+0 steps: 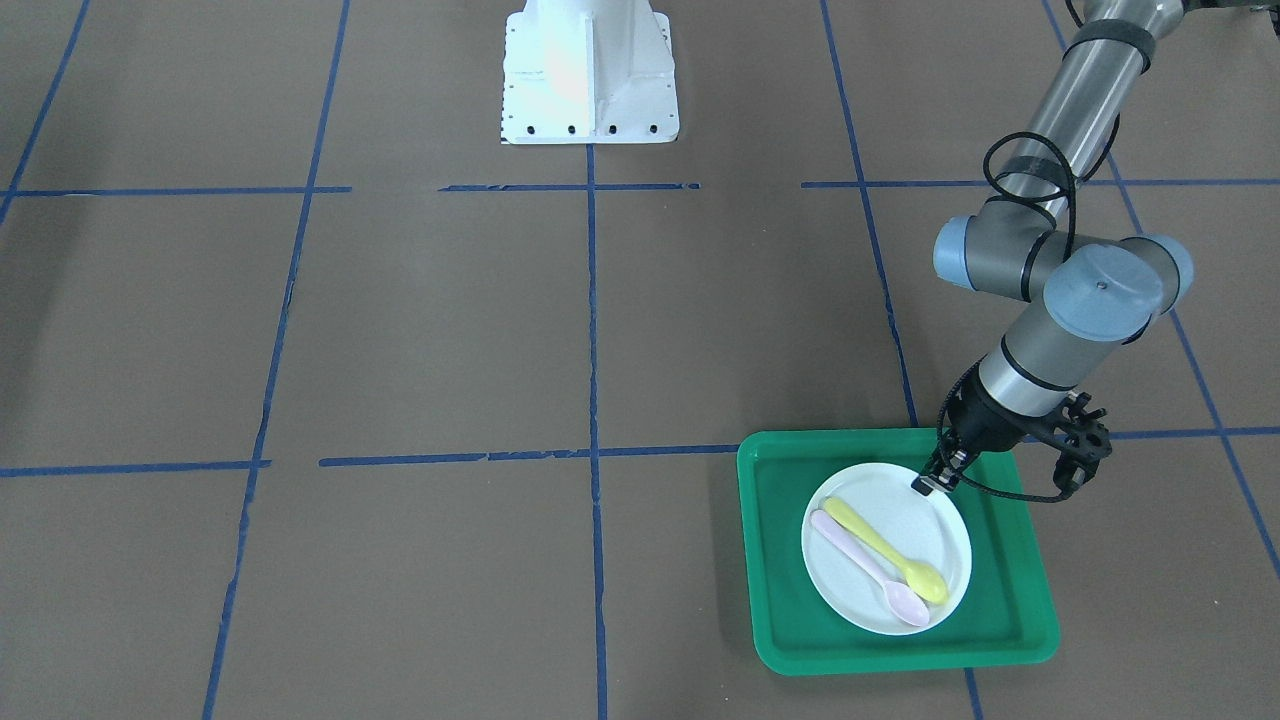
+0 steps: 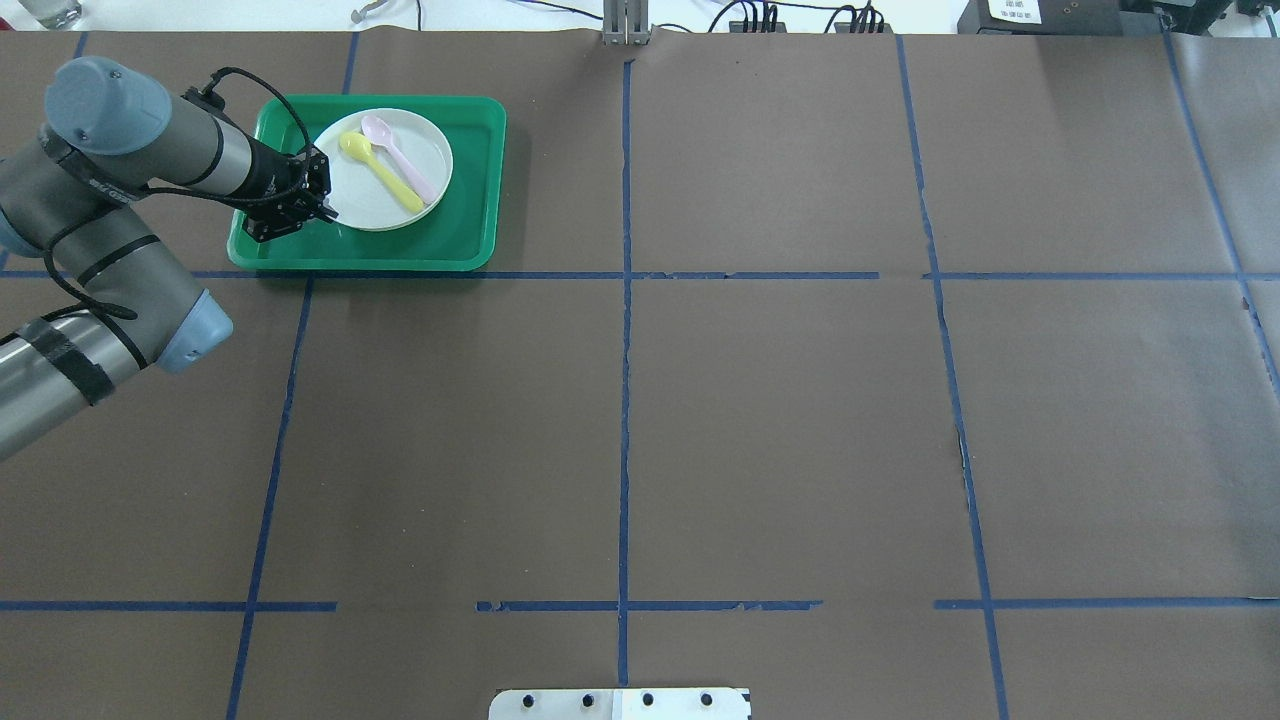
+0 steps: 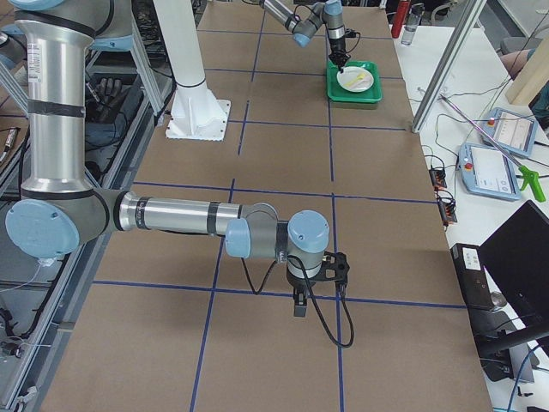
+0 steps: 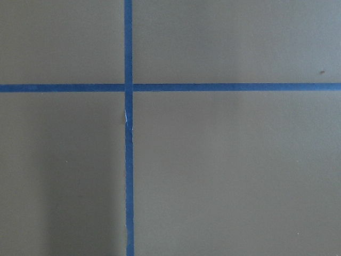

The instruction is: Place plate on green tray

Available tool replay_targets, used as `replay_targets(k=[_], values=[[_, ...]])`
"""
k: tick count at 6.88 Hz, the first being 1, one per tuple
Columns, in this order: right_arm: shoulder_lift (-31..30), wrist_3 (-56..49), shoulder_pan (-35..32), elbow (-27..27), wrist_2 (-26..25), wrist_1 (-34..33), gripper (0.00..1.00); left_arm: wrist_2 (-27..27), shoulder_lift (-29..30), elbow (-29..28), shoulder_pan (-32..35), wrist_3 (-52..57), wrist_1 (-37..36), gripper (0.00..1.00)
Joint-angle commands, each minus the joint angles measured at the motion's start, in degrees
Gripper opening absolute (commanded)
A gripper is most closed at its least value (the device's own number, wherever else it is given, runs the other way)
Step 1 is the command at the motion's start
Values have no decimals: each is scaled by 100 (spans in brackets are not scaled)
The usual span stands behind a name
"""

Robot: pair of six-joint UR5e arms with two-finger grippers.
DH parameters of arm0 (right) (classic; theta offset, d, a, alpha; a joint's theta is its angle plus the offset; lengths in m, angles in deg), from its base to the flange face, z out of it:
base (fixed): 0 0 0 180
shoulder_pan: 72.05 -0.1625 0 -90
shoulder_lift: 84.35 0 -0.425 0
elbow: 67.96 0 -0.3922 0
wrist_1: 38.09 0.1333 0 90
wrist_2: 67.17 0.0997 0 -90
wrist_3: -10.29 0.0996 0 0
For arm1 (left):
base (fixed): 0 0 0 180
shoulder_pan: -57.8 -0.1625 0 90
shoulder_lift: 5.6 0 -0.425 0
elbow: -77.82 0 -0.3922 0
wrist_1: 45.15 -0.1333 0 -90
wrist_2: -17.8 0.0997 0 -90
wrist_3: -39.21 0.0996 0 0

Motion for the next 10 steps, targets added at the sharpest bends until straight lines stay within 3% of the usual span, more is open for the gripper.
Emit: replay_targets(k=[1, 2, 4, 5, 6, 8, 10], values=[[0, 0, 0, 0, -3, 0, 100, 14, 0, 4, 172, 726, -101, 90], [0, 0, 0, 0, 6, 0, 100, -47, 0, 21, 347, 783, -93, 100], [0, 0, 0, 0, 6, 0, 100, -729, -140, 380, 603, 1324, -136, 100], [0, 0, 0, 0, 6, 0, 100, -960, -672, 886, 621, 2172, -163, 100], [0, 0, 0, 0, -3, 0, 100, -1232, -1008, 1283, 856, 3634, -650, 100], [0, 0, 0, 0, -3, 0, 100, -1270, -1352, 1917, 1331, 6098, -2239, 100], [9, 0, 0, 0, 6, 0, 100, -1270, -1757, 2078, 2182, 8156, -3076, 100]])
